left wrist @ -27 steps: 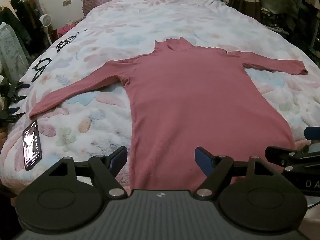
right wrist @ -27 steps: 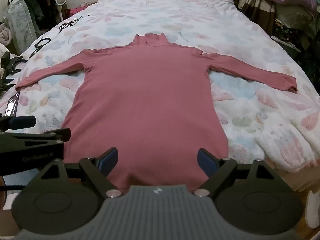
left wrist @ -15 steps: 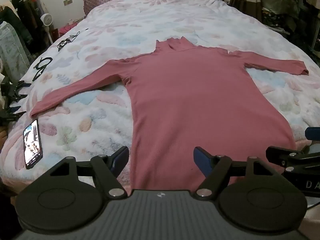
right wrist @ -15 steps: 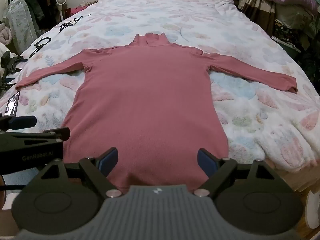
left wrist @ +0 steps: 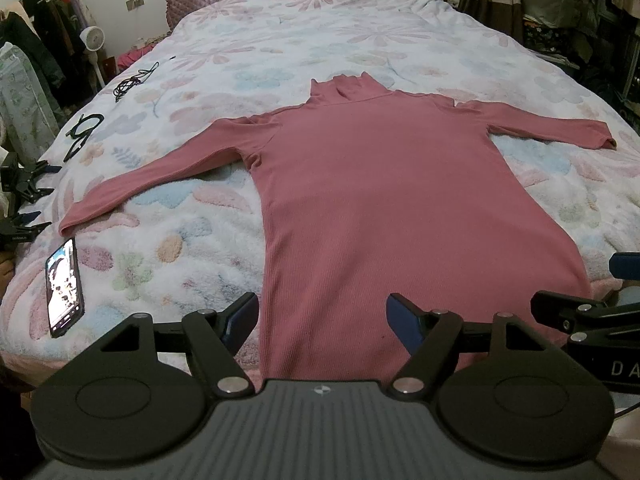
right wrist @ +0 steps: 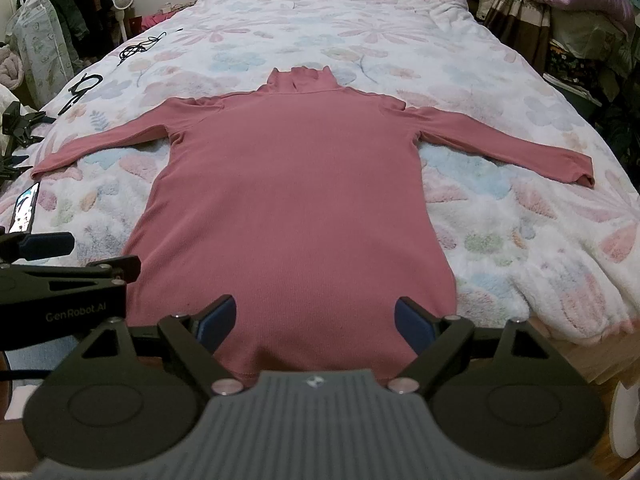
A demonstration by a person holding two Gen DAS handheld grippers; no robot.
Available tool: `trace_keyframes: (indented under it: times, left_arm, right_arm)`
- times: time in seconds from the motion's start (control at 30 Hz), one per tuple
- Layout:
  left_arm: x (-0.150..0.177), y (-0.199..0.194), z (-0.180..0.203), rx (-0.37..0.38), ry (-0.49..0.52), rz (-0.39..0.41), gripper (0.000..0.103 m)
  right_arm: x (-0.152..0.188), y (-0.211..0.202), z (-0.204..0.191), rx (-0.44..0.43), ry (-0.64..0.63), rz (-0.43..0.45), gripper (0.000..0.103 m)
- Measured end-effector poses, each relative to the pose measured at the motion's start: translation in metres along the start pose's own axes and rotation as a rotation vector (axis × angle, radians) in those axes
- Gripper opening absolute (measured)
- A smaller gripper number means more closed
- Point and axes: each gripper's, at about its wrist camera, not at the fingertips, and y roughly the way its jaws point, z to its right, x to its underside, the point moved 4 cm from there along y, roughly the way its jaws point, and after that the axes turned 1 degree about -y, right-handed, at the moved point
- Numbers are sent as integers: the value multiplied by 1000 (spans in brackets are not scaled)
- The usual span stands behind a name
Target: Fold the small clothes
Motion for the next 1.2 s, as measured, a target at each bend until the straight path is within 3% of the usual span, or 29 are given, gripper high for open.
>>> trace_keyframes:
  times: [1.2]
  left_arm:
    - [3, -1, -5, 1, 0, -5, 86]
  right_arm:
    - [-1, 1, 0, 1, 0, -1, 83]
